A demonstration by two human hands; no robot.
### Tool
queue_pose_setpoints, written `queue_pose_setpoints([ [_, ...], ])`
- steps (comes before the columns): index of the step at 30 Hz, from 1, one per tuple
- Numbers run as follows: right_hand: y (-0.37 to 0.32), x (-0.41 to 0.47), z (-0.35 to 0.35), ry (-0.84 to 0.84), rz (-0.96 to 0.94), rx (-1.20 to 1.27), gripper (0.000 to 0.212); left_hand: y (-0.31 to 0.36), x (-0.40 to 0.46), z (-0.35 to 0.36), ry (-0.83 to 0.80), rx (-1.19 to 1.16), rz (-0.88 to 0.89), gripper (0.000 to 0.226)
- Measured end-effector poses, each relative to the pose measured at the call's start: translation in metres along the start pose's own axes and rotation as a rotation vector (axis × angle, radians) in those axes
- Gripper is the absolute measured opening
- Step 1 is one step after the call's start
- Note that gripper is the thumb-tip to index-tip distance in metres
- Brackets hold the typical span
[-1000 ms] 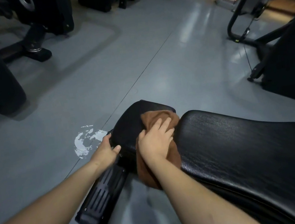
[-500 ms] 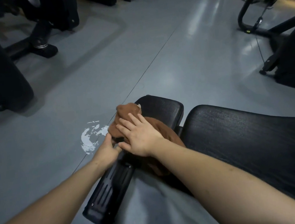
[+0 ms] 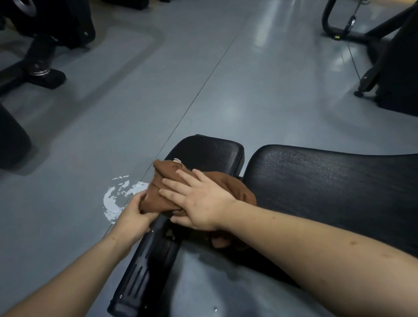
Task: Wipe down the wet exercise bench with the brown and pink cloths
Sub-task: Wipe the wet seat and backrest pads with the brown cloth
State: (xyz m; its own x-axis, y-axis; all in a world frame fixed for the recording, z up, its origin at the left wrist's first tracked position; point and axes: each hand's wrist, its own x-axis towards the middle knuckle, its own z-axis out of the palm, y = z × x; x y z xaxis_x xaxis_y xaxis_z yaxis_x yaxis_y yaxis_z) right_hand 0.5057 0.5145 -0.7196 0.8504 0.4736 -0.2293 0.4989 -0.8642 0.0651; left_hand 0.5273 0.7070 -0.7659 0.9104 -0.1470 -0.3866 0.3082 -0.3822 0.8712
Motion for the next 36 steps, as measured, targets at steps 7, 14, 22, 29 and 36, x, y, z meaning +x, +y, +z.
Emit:
queue_pose_setpoints([
  [7, 0.062, 0.028, -0.010, -0.040, 0.320, 0.090, 0.071, -0.005, -0.001, -0.003, -0.050, -0.020, -0.009, 0.045],
  [14, 0.074, 0.056, -0.006, -0.031, 0.451, 0.100, 0.070, -0.004, 0.000, -0.003, -0.043, 0.006, -0.005, 0.046],
  [22, 0.042, 0.039, -0.005, -0.033, 0.350, 0.087, 0.068, 0.004, -0.003, 0.000, -0.030, 0.070, -0.019, 0.046],
  [29, 0.020, 0.018, 0.001, 0.123, 0.227, 0.256, 0.049, 0.019, -0.012, -0.005, -0.033, 0.172, 0.000, 0.050],
  [36, -0.006, -0.012, 0.000, 0.393, 0.292, 0.273, 0.023, 0.060, -0.037, -0.007, -0.112, 0.331, 0.118, 0.070],
])
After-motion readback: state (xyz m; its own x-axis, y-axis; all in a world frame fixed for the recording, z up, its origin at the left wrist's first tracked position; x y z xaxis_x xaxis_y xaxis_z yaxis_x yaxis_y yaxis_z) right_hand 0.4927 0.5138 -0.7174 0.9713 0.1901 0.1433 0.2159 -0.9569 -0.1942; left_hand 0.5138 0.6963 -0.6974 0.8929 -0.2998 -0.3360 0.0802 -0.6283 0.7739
